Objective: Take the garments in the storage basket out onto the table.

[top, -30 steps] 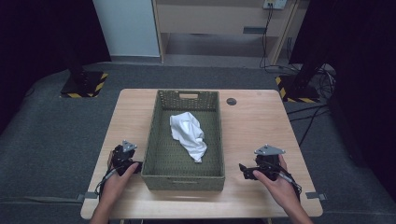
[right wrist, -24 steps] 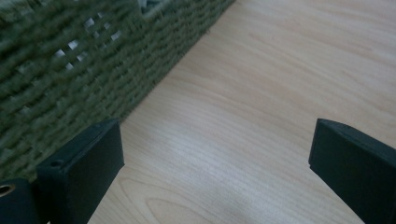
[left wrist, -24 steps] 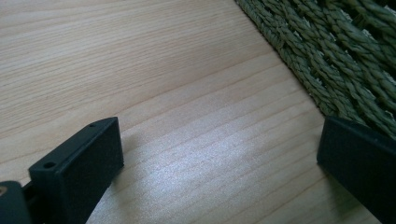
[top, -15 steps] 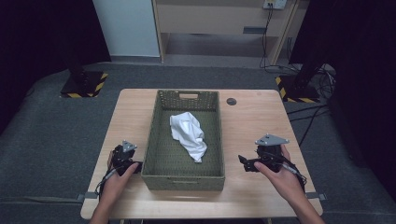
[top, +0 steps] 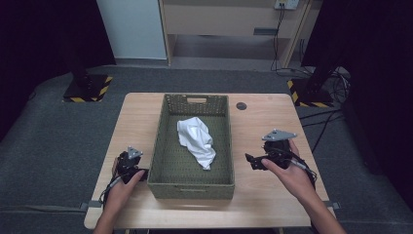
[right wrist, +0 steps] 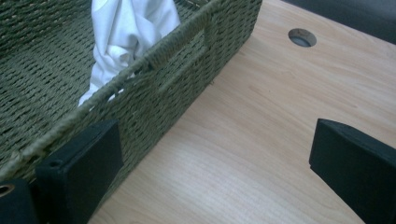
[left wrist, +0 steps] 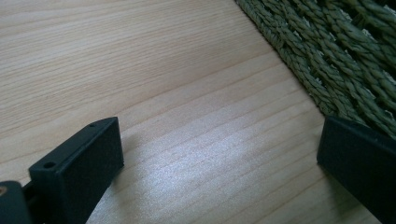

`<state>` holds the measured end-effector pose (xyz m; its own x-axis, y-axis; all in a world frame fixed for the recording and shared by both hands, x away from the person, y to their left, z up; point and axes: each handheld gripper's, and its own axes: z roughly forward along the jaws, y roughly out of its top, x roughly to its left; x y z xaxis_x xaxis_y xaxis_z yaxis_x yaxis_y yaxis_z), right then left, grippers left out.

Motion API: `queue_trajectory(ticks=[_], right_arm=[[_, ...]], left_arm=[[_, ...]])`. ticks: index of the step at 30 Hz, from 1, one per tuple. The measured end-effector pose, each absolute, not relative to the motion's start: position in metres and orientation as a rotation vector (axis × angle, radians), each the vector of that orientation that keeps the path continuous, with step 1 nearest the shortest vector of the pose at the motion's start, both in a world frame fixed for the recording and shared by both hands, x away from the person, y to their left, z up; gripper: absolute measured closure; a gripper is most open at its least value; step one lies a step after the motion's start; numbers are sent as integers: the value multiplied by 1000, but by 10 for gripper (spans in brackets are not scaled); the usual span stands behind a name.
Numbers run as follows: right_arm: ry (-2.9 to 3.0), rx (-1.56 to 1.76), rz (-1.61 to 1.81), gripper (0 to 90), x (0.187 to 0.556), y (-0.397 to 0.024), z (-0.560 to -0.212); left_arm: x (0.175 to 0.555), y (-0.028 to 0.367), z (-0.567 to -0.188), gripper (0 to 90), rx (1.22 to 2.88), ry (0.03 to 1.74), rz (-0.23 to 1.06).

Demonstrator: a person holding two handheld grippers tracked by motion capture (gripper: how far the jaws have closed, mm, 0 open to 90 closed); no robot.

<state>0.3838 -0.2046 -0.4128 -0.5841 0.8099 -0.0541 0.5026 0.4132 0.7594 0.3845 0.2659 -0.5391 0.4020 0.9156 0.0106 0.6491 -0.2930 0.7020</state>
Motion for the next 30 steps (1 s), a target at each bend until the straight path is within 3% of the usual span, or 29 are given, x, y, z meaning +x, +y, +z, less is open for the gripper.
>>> queue_trajectory(ticks=[10, 30], right_arm=[[2282, 1065, 984, 28, 400, -196, -390], [2321, 1018, 978, 35, 440, -163, -380]], left_arm=[[385, 266, -539, 0, 2045, 1327, 557], [385, 266, -539, 0, 2042, 1330, 558]])
